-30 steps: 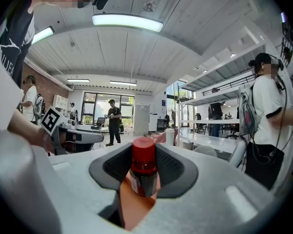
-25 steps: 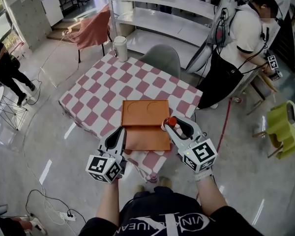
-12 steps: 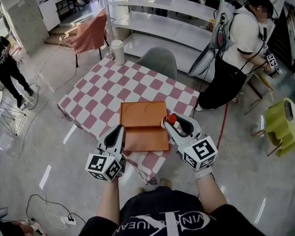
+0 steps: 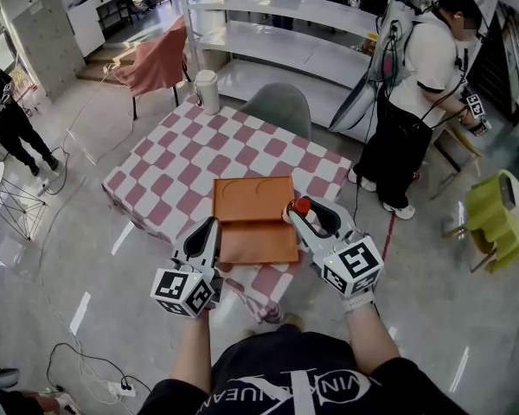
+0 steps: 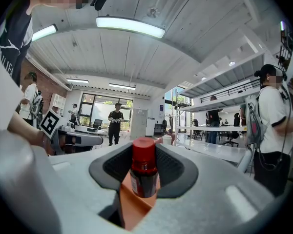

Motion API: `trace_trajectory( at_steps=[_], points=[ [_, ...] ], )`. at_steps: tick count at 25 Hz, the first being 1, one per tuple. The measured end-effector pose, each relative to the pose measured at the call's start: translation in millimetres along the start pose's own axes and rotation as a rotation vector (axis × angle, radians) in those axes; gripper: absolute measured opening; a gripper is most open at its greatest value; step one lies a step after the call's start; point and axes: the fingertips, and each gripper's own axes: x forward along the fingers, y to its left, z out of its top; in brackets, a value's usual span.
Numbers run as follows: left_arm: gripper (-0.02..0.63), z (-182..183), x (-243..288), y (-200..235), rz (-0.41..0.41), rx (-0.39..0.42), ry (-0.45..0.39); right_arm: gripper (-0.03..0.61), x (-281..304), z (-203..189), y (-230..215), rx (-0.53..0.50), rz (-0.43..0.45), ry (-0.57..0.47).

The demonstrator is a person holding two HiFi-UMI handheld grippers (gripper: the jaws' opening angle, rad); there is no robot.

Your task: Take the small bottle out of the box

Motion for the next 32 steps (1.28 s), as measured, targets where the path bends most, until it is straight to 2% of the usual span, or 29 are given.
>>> trace_trajectory(
  at_steps=[32],
  points=[
    [0.025, -3, -7, 11, -0.011, -0.008, 0.009, 0.143, 4, -3, 10, -0.004, -0.019, 0.006]
  ],
)
